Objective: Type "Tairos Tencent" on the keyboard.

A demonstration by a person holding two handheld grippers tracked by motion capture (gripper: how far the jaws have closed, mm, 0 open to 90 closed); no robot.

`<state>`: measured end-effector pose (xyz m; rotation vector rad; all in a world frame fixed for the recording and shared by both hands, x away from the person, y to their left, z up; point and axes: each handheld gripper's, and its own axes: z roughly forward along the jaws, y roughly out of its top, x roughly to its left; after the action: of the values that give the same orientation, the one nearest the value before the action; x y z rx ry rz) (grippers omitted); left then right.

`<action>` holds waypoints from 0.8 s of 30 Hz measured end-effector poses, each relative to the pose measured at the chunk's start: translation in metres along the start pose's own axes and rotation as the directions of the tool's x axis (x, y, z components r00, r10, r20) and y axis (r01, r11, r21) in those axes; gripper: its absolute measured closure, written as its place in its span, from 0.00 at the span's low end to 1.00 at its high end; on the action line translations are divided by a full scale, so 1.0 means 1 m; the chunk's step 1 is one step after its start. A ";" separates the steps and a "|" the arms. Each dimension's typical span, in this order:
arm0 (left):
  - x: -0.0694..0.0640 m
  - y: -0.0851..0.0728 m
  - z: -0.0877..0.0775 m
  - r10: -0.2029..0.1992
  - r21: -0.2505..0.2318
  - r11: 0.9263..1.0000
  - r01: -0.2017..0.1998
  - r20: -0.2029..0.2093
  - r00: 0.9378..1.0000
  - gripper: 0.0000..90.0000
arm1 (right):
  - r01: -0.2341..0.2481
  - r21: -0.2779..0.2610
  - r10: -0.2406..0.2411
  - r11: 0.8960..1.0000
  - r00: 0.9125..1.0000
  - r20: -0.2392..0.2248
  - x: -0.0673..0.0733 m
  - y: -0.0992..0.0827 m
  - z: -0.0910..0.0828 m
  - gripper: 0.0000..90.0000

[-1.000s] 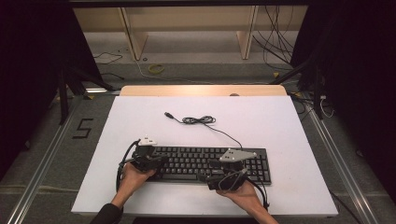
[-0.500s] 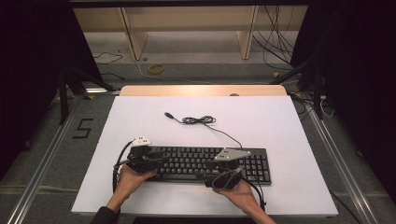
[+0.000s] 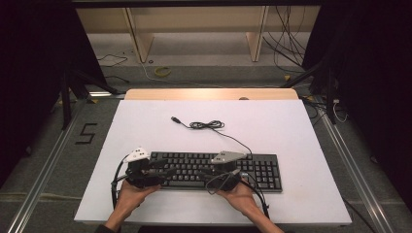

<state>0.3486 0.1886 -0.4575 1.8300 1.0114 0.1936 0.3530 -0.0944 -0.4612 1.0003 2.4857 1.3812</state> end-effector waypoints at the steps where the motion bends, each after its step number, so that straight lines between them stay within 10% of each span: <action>1: 0.000 0.000 0.000 0.000 0.000 1.000 0.000 0.000 1.000 0.40 | 0.003 0.008 -0.003 1.000 1.000 0.000 0.000 0.000 0.002 0.89; 24: -0.009 -0.016 -0.012 0.041 -0.038 0.998 -0.041 0.002 0.999 0.33 | 0.026 0.101 -0.027 0.995 1.000 0.014 0.009 0.004 0.039 1.00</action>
<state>0.3278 0.1927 -0.4618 1.8172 0.9626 0.2337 0.3638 -0.0596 -0.4792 0.9887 2.5702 1.2470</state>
